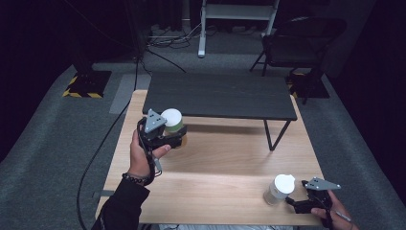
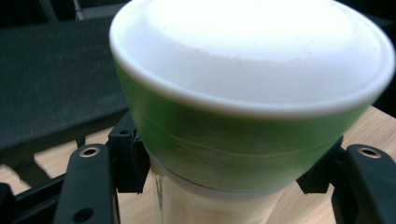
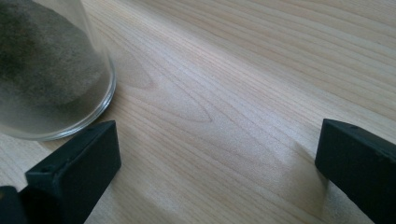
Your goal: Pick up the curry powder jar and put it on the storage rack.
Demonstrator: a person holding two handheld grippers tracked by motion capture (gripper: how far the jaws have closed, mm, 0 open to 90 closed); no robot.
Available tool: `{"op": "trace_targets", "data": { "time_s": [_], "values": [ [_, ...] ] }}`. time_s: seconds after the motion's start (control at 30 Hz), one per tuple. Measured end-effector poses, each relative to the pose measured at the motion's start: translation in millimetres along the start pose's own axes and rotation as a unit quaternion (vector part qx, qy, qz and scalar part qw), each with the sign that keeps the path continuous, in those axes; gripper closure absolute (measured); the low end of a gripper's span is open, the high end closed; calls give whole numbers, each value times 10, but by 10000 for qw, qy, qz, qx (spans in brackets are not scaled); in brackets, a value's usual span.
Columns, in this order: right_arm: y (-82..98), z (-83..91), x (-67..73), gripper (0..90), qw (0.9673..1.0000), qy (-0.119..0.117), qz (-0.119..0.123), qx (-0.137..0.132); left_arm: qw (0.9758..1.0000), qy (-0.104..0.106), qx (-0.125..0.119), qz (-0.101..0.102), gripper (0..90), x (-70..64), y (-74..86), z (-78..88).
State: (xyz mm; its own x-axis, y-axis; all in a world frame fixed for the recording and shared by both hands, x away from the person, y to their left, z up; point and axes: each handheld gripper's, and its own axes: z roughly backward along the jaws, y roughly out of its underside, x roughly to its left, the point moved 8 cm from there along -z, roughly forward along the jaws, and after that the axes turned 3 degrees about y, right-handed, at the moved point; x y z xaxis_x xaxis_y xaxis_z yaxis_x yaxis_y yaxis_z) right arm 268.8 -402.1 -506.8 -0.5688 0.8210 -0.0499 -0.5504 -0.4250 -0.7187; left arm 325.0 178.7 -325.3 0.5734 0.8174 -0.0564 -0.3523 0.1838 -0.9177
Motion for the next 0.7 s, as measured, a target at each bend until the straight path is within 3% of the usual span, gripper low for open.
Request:
{"op": "trace_targets", "data": {
  "time_s": [0.43, 0.7],
  "values": [
    [0, 0, 0, 0, 10000, 0, 0, 0, 9995, 87, -144, -261, 341, -73, -459, -57],
    [1, 0, 0, 0, 10000, -1, -1, -2, 9995, 45, -175, -256, 341, -53, -642, -178]
  ]
}}
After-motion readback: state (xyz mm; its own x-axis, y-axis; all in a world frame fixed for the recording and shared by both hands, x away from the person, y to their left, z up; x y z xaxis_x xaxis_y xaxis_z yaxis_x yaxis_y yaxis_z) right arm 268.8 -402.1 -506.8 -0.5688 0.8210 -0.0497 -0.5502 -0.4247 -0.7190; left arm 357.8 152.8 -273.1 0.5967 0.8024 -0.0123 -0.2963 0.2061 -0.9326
